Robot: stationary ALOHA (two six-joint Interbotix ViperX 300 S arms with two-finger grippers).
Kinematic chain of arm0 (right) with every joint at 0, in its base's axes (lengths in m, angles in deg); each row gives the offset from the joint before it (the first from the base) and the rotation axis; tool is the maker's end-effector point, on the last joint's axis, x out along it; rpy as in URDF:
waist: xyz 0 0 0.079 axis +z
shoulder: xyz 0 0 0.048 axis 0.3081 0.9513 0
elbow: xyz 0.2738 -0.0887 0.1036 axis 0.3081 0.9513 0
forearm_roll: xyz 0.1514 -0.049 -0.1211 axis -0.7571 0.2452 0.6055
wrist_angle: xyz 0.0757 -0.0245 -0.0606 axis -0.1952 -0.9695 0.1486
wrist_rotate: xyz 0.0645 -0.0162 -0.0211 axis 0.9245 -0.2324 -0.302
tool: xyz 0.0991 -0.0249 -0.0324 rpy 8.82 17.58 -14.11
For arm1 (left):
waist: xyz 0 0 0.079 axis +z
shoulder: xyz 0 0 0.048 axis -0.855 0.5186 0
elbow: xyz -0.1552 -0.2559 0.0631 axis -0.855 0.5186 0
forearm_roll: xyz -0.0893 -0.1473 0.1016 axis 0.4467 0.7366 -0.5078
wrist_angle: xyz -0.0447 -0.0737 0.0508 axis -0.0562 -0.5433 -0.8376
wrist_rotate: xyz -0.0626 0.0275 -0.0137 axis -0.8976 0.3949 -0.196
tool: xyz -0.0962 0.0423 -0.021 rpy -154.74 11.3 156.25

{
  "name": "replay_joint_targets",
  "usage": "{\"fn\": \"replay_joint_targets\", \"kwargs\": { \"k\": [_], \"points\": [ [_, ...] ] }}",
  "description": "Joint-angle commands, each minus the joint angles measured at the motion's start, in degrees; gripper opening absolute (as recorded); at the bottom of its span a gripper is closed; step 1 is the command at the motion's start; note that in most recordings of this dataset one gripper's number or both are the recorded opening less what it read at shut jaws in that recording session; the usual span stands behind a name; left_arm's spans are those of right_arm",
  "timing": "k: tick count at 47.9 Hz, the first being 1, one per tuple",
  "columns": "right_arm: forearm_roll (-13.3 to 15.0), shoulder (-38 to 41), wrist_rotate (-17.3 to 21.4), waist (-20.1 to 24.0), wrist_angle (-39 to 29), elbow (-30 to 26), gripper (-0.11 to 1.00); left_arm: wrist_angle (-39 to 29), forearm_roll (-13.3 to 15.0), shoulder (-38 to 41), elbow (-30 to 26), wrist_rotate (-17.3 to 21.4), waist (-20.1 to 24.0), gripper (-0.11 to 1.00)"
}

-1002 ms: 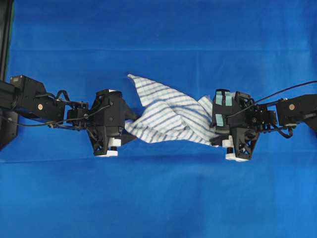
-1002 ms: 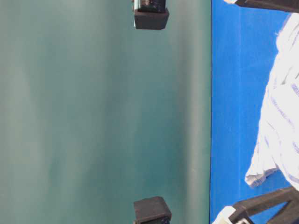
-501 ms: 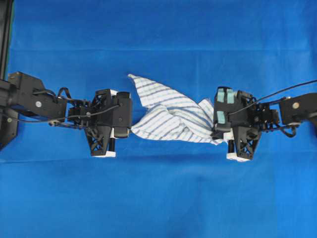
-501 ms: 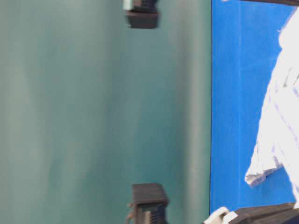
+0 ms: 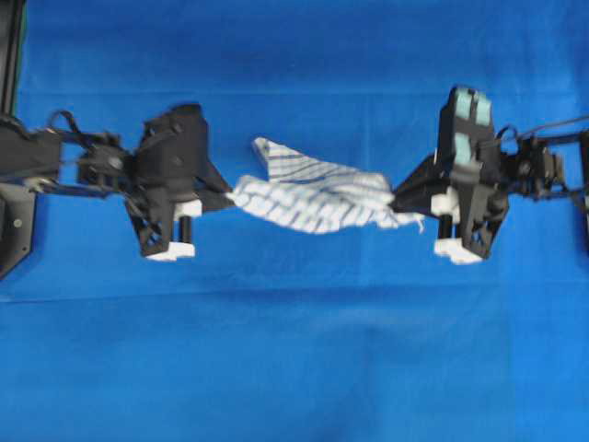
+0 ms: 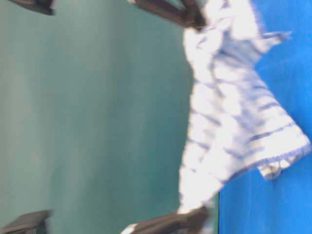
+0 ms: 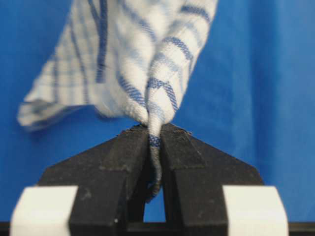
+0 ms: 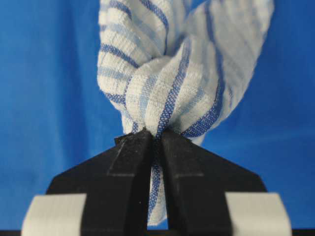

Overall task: Lift the towel with both arms.
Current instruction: 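Lift the towel with both grippers and pull it toward the top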

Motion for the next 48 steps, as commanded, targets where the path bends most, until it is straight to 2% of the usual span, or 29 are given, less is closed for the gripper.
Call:
{"fn": "replay_joint_targets", "kwargs": {
  "k": [1, 12, 21, 34, 48],
  "points": [
    [1.05, -2.81, -0.09, -1.05, -2.81, -3.52, 0.08, -0.97, 0.09, -4.13, -2.11, 0.0, 0.97, 0.03],
    [5.8, -6.5, -0.09, -1.67, -10.9, -11.43, 0.08, -2.02, 0.09, -12.3, -4.13, 0.35, 2.46, 0.03],
    [9.05, -8.44, -0.09, -1.67, -16.0, -18.11, 0.08, -5.63, 0.09, -16.61, -8.35, 0.44, 2.9, 0.03],
    [10.28, -9.23, -0.26, -1.67, -21.62, -25.93, 0.08, -11.87, 0.09, -19.07, -15.12, 0.62, 2.9, 0.03],
    [10.28, -9.32, -0.79, -1.67, -22.15, -26.81, 0.08, -13.01, 0.0, -19.16, -16.52, 0.7, 2.9, 0.03]
  ]
}}
